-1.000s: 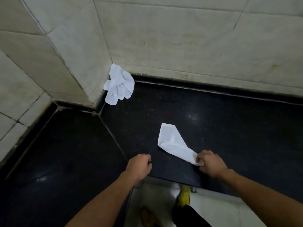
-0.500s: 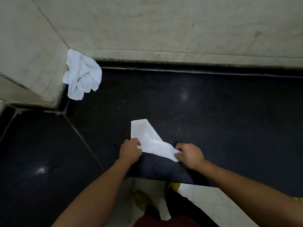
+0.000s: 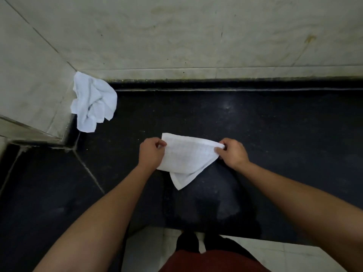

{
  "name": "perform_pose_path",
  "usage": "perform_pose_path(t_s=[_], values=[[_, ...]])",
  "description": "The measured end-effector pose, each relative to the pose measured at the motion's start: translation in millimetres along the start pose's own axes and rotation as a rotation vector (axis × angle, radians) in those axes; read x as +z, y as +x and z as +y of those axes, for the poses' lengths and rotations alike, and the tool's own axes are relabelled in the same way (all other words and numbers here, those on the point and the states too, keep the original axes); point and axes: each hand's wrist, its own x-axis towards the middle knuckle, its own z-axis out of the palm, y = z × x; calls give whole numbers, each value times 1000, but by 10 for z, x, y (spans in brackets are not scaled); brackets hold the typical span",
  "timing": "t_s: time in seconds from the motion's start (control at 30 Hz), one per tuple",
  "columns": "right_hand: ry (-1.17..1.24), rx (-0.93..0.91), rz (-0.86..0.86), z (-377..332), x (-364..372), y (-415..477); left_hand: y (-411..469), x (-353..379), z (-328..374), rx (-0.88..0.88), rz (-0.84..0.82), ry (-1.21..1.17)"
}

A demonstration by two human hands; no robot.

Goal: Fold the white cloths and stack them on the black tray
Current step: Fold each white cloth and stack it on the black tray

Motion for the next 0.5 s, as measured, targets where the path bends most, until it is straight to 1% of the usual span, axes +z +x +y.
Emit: perform_pose_path(t_s=[0.1,0.17,0.27,0.33,0.37,0.4,0.43,0.47,0.5], values=[[9,94,8,-16,5,230,359,160,38,23,-108,70],[-35,116,8,17,30,252,484,258,35,42,-157,89],[-149,95,62,111,82,56,474,357,-74,20,-155,72],[-156,46,136,73,119,-164,381,334,-221,-49,-132,42],[-155,51,145,37,144,-281,319,300,-306,-99,-124,9],[-162,83,108,-20,187,-389,267,261,-401,-157,-121,-41],[-171,143,19,-89,258,-497,211,207,-493,-212,-126,-91],[-144,212,-108,-159,343,-596,154,168,-593,-249,-143,-124],[-61,290,-243,-228,449,-672,99,133,-678,-258,-174,-125]])
